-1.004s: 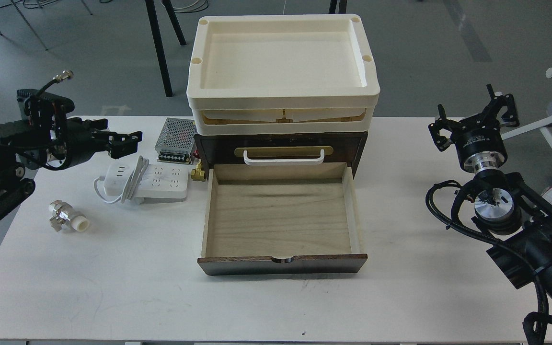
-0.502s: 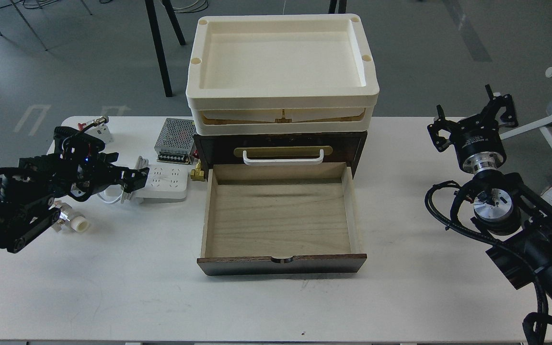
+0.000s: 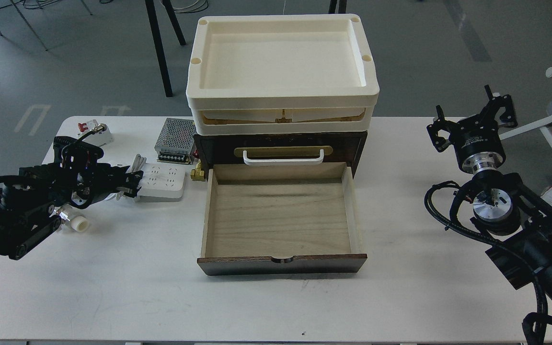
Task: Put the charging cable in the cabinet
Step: 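Lift the power strip with the left gripper up over the cabinet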
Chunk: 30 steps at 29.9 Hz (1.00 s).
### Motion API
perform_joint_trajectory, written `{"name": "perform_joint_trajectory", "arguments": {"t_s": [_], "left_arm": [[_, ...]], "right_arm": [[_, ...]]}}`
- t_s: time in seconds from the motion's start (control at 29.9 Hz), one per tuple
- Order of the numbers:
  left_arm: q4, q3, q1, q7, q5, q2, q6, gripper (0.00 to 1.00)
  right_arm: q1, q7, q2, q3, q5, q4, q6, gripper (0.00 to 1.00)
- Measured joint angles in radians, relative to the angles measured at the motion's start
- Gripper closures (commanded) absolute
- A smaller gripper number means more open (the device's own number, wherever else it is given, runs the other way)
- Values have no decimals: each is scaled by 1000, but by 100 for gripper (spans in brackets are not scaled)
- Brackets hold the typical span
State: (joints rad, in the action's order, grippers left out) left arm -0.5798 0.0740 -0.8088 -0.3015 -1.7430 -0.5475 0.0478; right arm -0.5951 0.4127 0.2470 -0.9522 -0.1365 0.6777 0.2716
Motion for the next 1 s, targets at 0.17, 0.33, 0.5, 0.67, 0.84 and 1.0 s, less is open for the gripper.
{"name": "perform_joint_trajectory", "arguments": {"t_s": [0.17,0.33,0.5,0.67,0.84,1.0], "left_arm": [[20,-4,-5,-47,13,-6,4,95],[21,-1,-18,-65,15,-11,6,95],[16,7,-53,-98,26,-45,7,95],[14,11,-121,-149,69,-131,18,95],[19,7,-222,-185,128,-210,66,95],[17,13,-320,-187,155,-281,83,95]], "right_arm": [[0,0,0,-1,0,0,-1,0],[0,0,0,-2,0,0,-2,0],[0,0,0,-1,0,0,-2,0],[0,0,0,1,0,-1,-2,0],[-1,0,0,1,0,-1,-2,0],[-2,0,0,2,0,-1,-2,0]]}}
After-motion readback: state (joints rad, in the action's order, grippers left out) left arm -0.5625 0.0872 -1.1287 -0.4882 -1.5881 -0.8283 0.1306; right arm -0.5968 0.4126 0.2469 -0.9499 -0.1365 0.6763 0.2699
